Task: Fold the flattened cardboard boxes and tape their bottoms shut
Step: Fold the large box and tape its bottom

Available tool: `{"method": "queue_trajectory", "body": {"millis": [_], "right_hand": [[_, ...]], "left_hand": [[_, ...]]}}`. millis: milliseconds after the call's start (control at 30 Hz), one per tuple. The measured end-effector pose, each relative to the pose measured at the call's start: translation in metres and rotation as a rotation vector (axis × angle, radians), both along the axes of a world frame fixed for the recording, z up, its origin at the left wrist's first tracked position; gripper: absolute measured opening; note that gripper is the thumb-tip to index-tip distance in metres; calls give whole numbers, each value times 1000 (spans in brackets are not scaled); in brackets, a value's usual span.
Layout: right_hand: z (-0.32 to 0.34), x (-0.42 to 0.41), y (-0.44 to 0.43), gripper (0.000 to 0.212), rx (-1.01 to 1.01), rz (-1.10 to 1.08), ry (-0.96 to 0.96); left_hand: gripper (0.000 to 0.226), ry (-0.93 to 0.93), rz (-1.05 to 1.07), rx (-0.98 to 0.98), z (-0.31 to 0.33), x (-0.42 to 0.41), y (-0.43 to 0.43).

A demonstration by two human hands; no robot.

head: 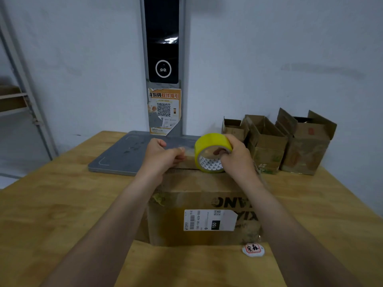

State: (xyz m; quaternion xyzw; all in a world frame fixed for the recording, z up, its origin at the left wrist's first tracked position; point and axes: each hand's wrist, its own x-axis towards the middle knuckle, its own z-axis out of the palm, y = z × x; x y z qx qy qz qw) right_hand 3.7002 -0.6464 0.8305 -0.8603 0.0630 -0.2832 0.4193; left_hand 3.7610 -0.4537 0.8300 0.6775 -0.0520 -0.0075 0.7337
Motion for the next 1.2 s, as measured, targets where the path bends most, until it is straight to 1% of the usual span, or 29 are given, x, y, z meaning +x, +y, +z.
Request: {"method": "queue_trajectory", "body": {"millis": [167, 267, 367, 433, 500, 533, 633, 700, 767, 833, 967, 1033, 1133, 1200], "right_hand": [[1, -1, 1, 25, 42, -13, 12], [1, -3, 2, 10, -13, 10, 69], [3, -1, 5, 6, -148, -9, 111], [6, -1, 7, 9, -183, -30, 102], [7, -4, 9, 12, -174, -38, 72], [7, -7, 9, 14, -168, -58, 49], [2, -14, 7, 21, -217, -175, -27], [0, -15, 5, 20, -239, -198, -4], [-1, -15, 4, 17, -242, -187, 44], [1, -15, 5, 16, -278, -183, 57], [6, -19, 9, 23, -317, -201, 53], [6, -20, 13, 21, -328, -222, 51], [5, -21, 18, 19, -342, -229, 33], [5, -20, 20, 14, -357, -228, 17]], "left_hand": [[44, -45, 155, -126, -4, 0, 16], [40, -31, 169, -162, -9, 1, 23], [35, -16, 174, -162, -11, 1, 23], [34, -7, 180, -132, -11, 3, 22], [31, -13, 196, -81, -11, 2, 21], [30, -3, 199, -96, -11, 2, 20], [29, 57, 189, -258, -8, -3, 22], [31, 52, 160, -308, -7, -6, 26], [30, 64, 152, -322, -9, -8, 35], [34, 76, 186, -298, -10, -5, 47], [35, 34, 248, -340, -4, 4, 76], [34, 44, 259, -317, -9, 3, 83], [31, 108, 269, -240, -32, 1, 86], [31, 136, 273, -232, -46, 1, 88]]}}
